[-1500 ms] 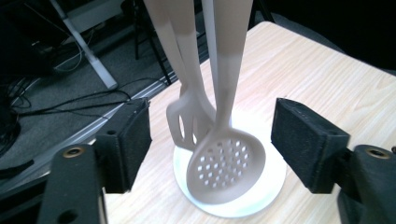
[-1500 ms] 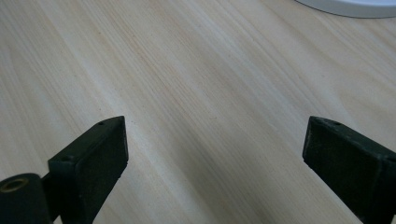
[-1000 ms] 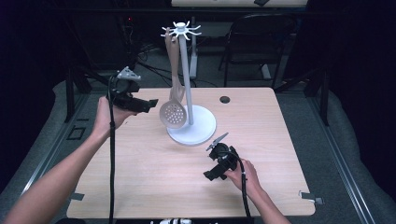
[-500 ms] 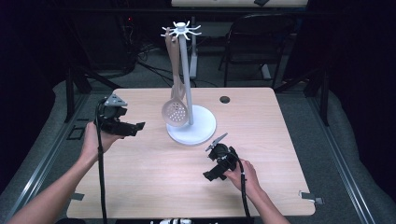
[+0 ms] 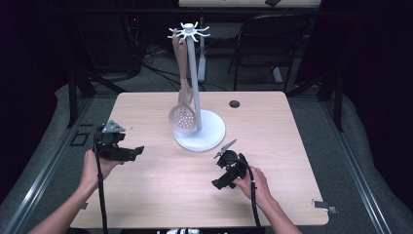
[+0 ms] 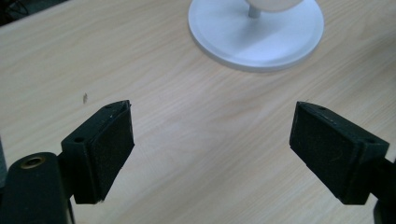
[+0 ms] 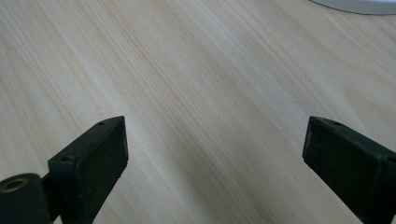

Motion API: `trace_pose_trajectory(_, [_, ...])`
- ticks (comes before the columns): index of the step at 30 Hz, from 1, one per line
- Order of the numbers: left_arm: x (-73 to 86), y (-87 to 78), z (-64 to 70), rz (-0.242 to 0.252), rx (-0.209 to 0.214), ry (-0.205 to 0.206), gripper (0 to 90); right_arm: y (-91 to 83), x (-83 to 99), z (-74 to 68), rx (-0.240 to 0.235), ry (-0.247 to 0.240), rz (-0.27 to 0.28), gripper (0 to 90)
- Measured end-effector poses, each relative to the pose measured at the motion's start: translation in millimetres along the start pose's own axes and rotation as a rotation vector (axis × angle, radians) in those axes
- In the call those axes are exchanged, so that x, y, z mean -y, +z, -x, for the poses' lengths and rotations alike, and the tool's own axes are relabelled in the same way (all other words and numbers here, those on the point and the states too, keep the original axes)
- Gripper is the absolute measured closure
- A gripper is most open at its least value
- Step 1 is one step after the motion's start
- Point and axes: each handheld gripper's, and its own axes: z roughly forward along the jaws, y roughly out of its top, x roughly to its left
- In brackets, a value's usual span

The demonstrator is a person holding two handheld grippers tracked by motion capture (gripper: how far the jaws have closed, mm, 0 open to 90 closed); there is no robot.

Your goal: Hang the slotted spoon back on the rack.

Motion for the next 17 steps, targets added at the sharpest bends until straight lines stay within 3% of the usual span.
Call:
trace_pose_trajectory(8, [31.3,10.1,0.0,-0.034,0.015,-0.044,13.0,2.6,0.1,-0.6,-0.003,0.001,0.002,6.4])
trace_pose_trajectory(13, [40.3,13.3,-0.7,-0.034,0.03,-0.078,11.2,3.1,0.6,-0.5,-0.002,0.005,0.008,6.4])
trace_pose_trajectory(17, [45.3,21.0,-3.4,-0.044,0.025,-0.079,7.8,1.2,1.1,0.8,0.003,0.006,0.01,6.3])
